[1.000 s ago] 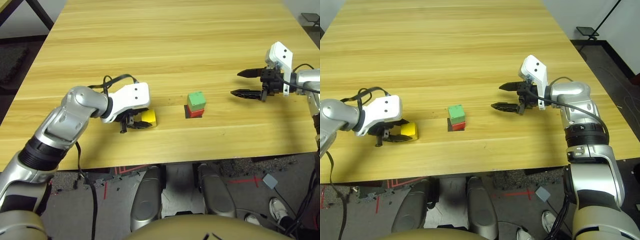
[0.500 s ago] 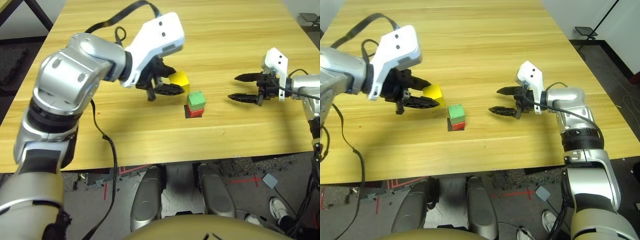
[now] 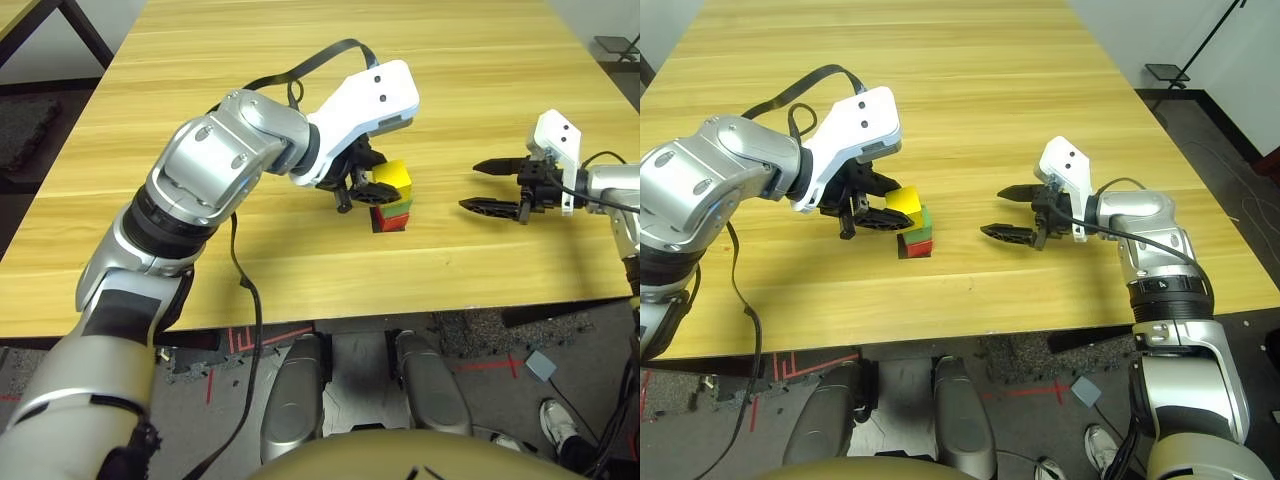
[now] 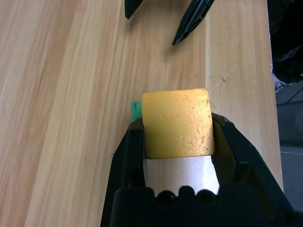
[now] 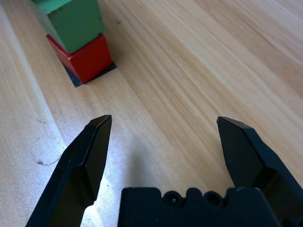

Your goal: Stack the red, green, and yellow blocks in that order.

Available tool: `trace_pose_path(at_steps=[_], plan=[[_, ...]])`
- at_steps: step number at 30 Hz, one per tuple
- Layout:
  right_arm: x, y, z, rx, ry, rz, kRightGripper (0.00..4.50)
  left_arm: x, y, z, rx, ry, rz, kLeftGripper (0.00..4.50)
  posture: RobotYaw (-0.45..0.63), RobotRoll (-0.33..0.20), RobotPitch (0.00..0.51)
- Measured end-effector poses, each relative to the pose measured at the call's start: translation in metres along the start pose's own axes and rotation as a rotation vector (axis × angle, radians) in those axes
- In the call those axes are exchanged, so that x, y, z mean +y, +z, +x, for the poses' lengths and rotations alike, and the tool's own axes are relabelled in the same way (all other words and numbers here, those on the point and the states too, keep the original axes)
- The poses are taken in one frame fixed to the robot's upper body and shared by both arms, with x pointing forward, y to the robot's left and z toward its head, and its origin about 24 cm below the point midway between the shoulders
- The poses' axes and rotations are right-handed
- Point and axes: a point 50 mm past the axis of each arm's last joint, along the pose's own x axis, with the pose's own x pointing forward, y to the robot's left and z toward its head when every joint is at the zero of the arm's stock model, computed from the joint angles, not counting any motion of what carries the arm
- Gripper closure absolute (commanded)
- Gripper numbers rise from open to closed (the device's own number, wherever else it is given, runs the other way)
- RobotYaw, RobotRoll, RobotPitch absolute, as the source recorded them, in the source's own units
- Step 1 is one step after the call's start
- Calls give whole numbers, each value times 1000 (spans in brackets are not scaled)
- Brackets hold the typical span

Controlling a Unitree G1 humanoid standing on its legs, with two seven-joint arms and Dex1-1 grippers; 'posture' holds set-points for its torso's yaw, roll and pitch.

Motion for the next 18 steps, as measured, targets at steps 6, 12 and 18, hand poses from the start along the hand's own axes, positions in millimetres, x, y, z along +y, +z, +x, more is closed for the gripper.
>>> trace_pose_path(at_steps=[6,12,18], plan=[[3,-4,0,4,-4,11,0,12,2,7,-7,48,12,2506,137,81,161],[4,-2,0,6,0,9,0,16,-1,10,9,62,3,2506,138,82,169],[5,-3,0,7,1,11,0,15,-1,10,12,60,3,2506,137,87,173]])
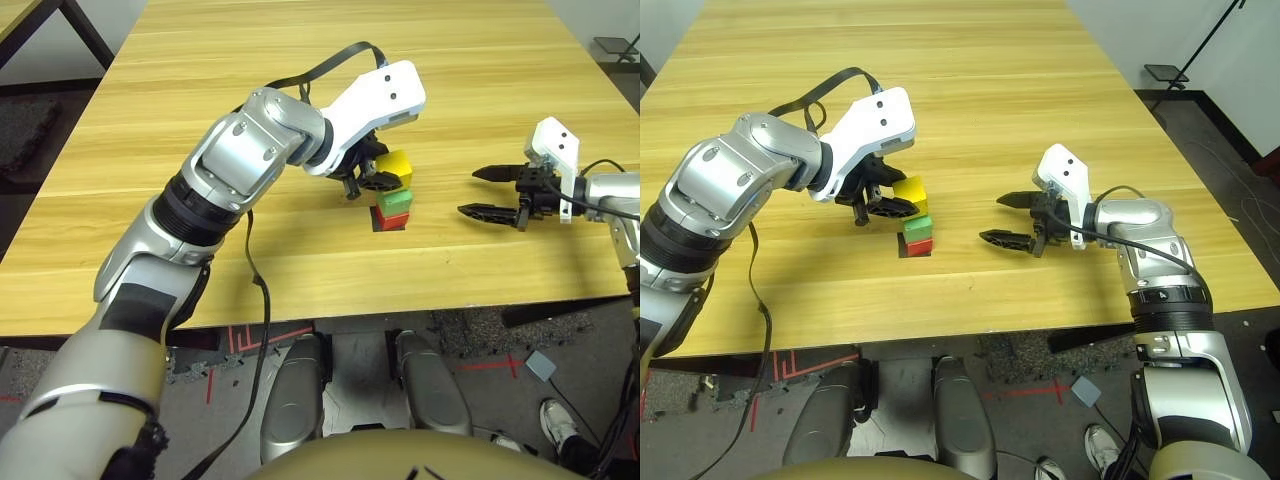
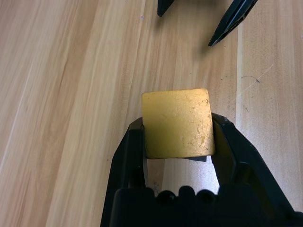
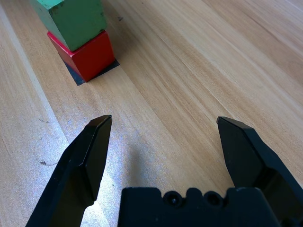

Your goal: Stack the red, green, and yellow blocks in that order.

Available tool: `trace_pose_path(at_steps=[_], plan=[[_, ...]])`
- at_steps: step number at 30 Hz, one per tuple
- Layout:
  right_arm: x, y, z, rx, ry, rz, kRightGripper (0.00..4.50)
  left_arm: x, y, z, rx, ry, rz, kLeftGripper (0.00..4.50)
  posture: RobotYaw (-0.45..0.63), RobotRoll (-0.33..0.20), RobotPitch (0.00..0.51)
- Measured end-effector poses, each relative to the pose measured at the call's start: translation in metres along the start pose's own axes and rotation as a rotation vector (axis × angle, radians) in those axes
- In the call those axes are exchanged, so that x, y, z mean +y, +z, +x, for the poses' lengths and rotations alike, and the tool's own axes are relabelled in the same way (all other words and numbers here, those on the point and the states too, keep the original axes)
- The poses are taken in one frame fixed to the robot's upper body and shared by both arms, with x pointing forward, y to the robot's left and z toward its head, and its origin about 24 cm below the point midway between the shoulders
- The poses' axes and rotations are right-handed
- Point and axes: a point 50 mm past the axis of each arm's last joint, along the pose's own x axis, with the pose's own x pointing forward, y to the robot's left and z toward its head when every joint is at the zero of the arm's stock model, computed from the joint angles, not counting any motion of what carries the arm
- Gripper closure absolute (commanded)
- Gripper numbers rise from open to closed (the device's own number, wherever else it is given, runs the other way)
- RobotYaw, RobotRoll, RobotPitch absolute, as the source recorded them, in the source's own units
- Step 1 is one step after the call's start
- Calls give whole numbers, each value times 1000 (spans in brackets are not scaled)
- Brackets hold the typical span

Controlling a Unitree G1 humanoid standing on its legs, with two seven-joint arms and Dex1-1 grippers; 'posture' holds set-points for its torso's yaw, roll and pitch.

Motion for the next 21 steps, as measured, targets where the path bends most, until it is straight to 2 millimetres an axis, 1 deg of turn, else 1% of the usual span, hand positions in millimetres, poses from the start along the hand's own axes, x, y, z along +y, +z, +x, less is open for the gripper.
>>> trace_pose_path(at_steps=[7,15,21], plan=[[1,-2,0,2,0,4,0,-5,1,2,14,-20,8,2506,132,93,178],[3,-7,0,10,4,14,0,-10,3,9,15,-51,8,2506,126,97,183],[5,-6,1,9,5,8,0,-11,4,10,13,-54,9,2506,125,99,185]])
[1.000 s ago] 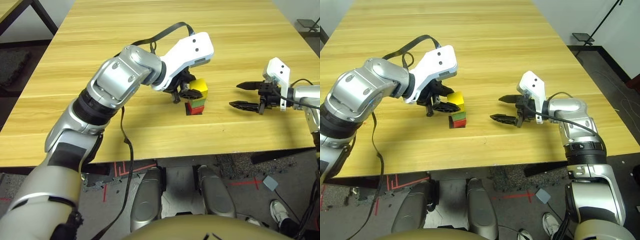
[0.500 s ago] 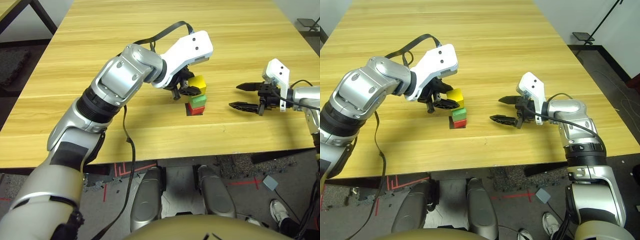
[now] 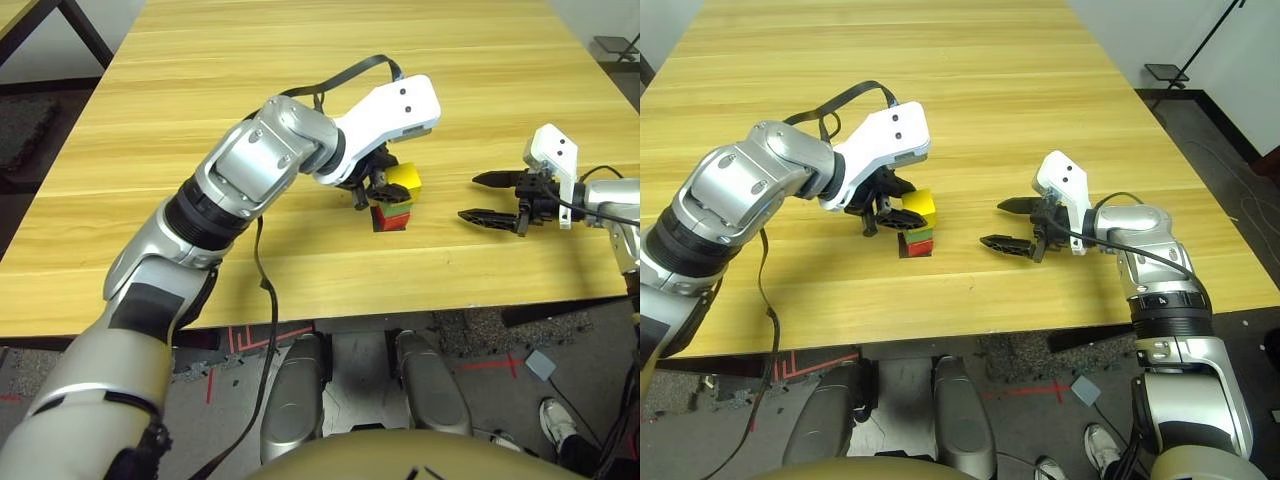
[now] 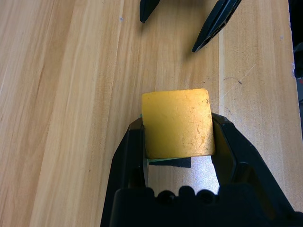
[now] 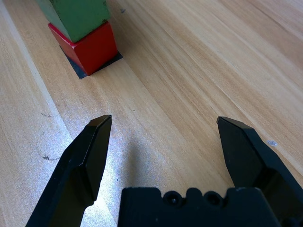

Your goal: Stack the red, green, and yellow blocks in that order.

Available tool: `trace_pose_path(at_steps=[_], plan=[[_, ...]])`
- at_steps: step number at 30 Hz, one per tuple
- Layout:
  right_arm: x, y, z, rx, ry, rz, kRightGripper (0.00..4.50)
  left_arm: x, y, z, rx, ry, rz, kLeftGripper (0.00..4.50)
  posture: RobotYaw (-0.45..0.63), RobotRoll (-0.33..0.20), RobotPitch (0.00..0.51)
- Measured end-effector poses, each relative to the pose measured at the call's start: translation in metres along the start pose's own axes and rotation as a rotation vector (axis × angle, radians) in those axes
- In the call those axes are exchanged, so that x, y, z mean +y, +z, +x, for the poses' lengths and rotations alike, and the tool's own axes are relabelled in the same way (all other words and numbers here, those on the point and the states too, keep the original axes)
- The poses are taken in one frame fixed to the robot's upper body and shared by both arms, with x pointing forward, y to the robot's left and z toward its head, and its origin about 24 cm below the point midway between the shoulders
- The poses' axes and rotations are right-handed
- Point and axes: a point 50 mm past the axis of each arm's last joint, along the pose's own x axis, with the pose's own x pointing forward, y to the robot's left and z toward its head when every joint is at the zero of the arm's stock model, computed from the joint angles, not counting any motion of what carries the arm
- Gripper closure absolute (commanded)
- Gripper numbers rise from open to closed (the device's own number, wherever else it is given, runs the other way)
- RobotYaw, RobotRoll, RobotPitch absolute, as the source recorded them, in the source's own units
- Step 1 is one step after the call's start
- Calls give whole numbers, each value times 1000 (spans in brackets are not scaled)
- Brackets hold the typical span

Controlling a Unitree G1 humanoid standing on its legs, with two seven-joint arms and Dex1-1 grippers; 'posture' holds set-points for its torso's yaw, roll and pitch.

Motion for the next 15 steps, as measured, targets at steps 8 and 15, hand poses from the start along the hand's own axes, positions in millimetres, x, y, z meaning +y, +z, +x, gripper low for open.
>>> trace_pose_path(at_steps=[8,15], plan=[[1,-1,0,2,0,5,0,1,0,0,3,8,3,2506,129,100,186],[1,-1,0,2,0,5,0,1,0,-1,0,12,8,2156,133,100,188]])
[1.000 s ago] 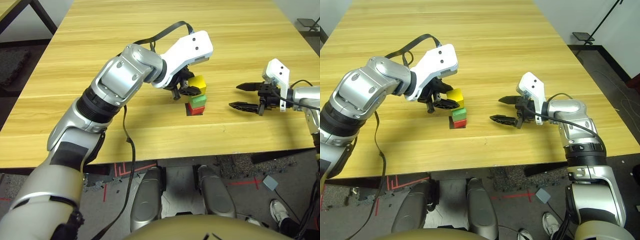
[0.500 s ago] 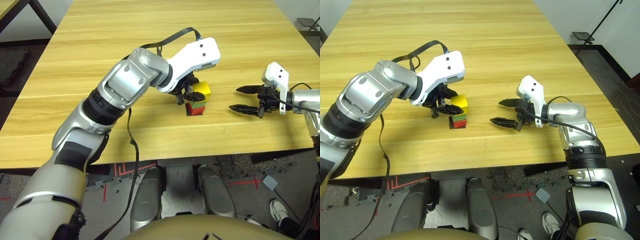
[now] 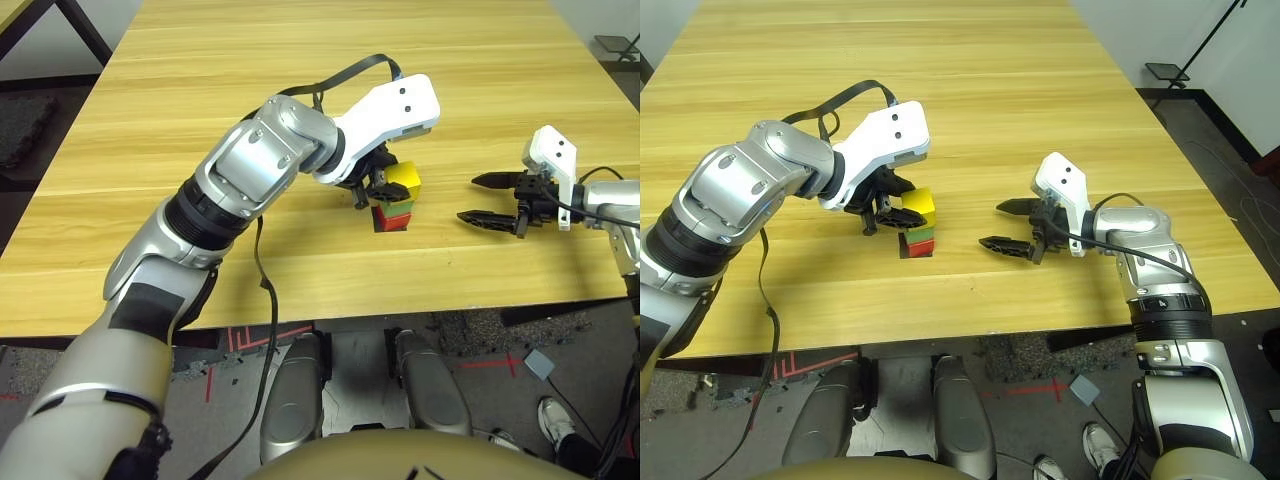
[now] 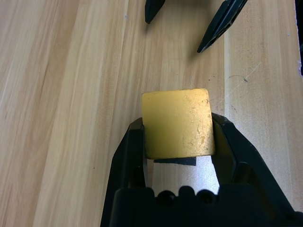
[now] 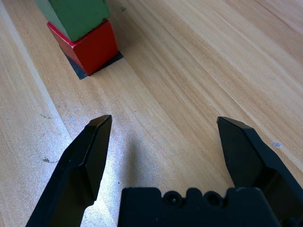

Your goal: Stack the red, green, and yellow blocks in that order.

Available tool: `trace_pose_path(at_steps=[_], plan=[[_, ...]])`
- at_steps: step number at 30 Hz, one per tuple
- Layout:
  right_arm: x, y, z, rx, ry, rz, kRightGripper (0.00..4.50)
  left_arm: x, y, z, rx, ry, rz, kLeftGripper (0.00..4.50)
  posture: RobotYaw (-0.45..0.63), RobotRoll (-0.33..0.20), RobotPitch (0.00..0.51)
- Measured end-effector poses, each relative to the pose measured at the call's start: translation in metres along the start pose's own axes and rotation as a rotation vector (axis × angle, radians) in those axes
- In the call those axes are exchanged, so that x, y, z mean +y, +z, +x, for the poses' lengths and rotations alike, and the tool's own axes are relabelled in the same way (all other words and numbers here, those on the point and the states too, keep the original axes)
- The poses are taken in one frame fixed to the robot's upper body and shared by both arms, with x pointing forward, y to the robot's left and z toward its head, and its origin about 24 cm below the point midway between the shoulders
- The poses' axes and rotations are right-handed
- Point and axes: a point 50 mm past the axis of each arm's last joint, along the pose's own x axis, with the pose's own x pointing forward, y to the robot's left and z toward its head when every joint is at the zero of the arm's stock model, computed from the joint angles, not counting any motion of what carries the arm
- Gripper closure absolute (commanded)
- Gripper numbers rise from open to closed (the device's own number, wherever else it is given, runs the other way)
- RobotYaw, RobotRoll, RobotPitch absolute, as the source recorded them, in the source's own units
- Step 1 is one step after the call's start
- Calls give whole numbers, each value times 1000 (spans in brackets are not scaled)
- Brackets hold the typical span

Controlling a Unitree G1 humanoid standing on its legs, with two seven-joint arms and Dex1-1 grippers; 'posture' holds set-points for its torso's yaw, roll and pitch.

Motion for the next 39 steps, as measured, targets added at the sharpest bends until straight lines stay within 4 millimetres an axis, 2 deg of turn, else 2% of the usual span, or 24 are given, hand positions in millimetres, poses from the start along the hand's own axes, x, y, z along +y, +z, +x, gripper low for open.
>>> trace_pose_path(at_steps=[1,2,4,5,6,7,11,16,21,24,26,27,30,32,34,37,39], plan=[[0,0,0,0,0,0,0,0,0,0,-1,1,2,1754,137,101,189],[0,0,0,0,0,0,0,0,0,0,-1,2,3,1611,137,101,189],[0,0,0,0,0,0,0,1,0,0,1,6,3,870,142,102,188],[0,0,0,0,0,0,0,1,0,0,1,7,3,640,145,101,189],[0,0,0,0,0,0,0,1,0,0,0,7,2,188,148,100,189],[0,0,0,0,0,0,0,1,0,0,-2,7,0,23,148,100,189],[0,0,0,0,2,3,0,2,5,-8,-61,2,-47,23,156,97,191],[-2,-2,-2,-21,12,24,0,9,23,-38,-287,38,-153,23,167,90,190],[-12,3,-7,-153,-40,67,0,24,18,-63,-487,194,-331,23,174,83,183],[-24,6,-10,-277,-156,102,0,39,-11,-74,-555,412,-415,23,169,79,180],[-33,-4,-19,-328,-284,149,0,47,-46,-83,-582,605,-483,23,159,76,183],[-40,-12,-25,-370,-395,198,0,48,-73,-90,-584,739,-507,23,155,74,185],[-51,-31,-44,-442,-614,282,0,40,-117,-100,-579,950,-520,23,138,67,187],[-56,-39,-53,-464,-710,300,0,34,-136,-106,-578,1042,-512,23,129,64,187],[-60,-50,-67,-478,-845,310,0,23,-168,-114,-561,1162,-511,23,118,57,191],[-60,-69,-94,-457,-1015,347,0,8,-204,-114,-504,1245,-543,23,105,47,205],[-60,-76,-105,-441,-1075,358,0,4,-212,-111,-493,1271,-546,23,91,33,210]])
